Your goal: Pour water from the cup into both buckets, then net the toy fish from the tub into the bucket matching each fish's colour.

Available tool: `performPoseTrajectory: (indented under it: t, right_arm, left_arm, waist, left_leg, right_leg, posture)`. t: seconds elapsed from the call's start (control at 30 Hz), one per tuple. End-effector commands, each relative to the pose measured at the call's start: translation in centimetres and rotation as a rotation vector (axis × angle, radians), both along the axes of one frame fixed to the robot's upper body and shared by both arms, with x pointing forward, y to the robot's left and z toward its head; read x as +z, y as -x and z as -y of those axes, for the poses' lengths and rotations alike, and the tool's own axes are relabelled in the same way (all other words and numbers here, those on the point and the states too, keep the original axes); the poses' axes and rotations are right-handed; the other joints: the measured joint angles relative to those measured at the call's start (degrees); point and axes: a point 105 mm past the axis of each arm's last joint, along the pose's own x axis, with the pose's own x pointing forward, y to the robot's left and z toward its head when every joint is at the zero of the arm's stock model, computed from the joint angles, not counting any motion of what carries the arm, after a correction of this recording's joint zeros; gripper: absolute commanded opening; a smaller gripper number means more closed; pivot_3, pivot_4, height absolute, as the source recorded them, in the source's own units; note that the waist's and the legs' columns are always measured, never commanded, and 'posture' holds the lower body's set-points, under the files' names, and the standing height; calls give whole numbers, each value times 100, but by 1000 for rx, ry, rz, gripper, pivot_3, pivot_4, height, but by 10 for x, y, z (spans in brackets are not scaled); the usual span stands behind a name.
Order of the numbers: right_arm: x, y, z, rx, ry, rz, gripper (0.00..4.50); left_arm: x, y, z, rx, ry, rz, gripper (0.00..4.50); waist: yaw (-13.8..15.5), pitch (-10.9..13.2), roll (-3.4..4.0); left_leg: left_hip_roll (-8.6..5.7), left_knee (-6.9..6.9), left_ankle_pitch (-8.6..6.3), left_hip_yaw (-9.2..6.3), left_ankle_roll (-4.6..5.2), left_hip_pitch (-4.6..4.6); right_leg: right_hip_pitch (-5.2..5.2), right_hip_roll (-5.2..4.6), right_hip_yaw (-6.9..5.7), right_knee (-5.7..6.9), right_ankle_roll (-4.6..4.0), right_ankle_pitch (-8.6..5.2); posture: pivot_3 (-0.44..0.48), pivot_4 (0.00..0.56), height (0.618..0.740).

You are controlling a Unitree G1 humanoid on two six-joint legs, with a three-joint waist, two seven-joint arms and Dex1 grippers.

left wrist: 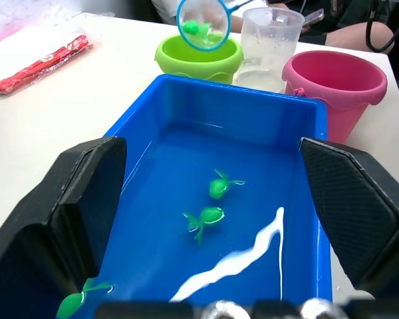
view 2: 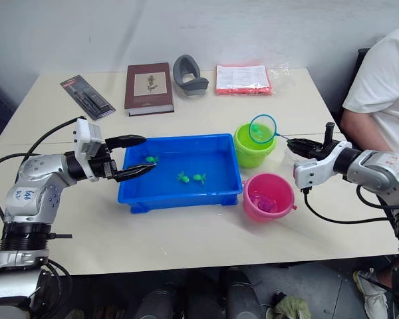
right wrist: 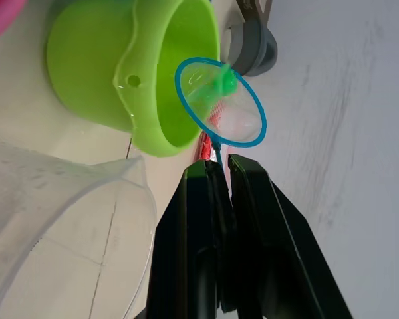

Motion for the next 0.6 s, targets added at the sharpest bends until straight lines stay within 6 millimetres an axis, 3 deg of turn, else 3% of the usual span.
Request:
performPoseTrajectory:
  t: [0.03, 0.43, 0.6]
  right_arm:
    - [19, -1, 6, 22, 60, 97, 0]
    - [15, -12, 20, -2, 108, 137, 0]
    - [14, -7, 11, 69, 111, 151, 0]
  left_arm:
    - [10, -1, 4, -12, 5, 46, 4459]
    - [10, -4, 4, -8, 16, 54, 4459]
    - [9, -3, 4, -9, 16, 52, 4459]
  waist:
    - [-1, 0, 0]
    - [-20, 0, 0]
    - [-15, 0, 0]
  left_leg:
    - [1, 0, 0, 1, 0, 1]
    - [3, -4, 1, 6, -2, 5]
    - [4, -6, 2, 7, -3, 5]
  right_leg:
    - [0, 1, 1, -1, 0, 0]
    - [0, 7, 9, -2, -1, -1]
    - [0, 7, 10, -2, -1, -1]
  posture:
    - [0, 150, 740]
    - [0, 150, 740]
    - [0, 150, 740]
